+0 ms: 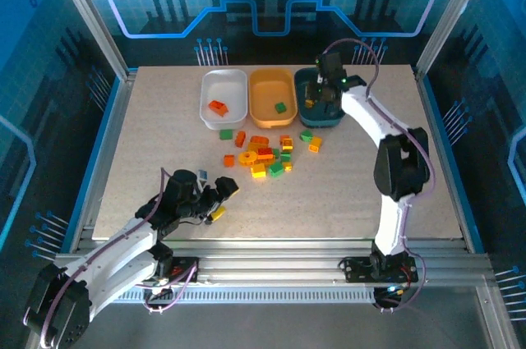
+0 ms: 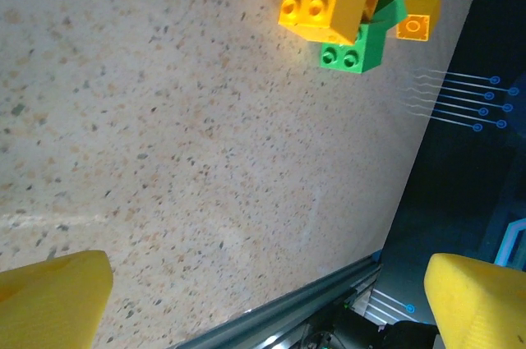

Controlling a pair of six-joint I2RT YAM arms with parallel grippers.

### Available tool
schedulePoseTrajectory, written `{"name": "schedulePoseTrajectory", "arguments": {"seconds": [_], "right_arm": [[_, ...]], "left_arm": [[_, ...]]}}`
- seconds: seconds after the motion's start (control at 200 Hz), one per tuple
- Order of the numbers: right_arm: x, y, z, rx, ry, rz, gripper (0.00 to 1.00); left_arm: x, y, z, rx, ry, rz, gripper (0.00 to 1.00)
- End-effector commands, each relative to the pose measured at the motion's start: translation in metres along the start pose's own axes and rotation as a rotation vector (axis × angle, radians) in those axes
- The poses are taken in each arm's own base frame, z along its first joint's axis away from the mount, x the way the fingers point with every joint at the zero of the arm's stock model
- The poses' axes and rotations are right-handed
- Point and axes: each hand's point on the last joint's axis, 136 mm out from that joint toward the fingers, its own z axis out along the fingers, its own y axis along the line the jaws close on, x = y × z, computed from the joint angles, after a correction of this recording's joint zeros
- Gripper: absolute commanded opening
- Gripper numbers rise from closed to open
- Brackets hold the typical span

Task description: Sort the legos into containers by color

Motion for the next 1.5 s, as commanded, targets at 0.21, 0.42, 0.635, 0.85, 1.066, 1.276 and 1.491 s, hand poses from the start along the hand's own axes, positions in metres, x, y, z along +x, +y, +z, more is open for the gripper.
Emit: {"name": "schedulePoseTrajectory", "arguments": {"seconds": [0.21,0.42,0.635,0.85,1.066,1.276,1.491], "right_arm": [[-0.001,-0.024,-0.021,-0.057,0.034,0.054,0.75],[0.054,0.033,-0.071,-0.098,-0.036,-0.062,0.74],[0.179,0.133,-0.070,-0.249,0.107,-0.517,0.75],[0.209,0.142,-0.058,-0.214,0.198,-0.584,0.70],[0.232,0.128,-0.036,-0.044,0.222,-0.689,0.68],[0.247,0.129,-0.026,-0.104,0.265,-0.636,0.60],[0.252,0.132,-0.027,-0.133,0.275,-0.614,0.42]], "left_arm": [[-0.018,-0.038,-0.004,0.050,-0.067,0.120,0.99],[-0.024,-0.029,0.009,0.016,-0.071,0.114,0.99],[-0.032,0.008,0.024,-0.052,-0.109,0.029,0.99],[-0.025,0.017,0.042,-0.052,-0.044,-0.011,0.99],[-0.025,0.006,0.060,-0.036,0.006,-0.012,0.99],[-0.030,0.005,0.063,-0.012,-0.027,-0.030,0.99],[-0.035,-0.010,0.050,-0.026,-0.054,0.026,0.99]]}}
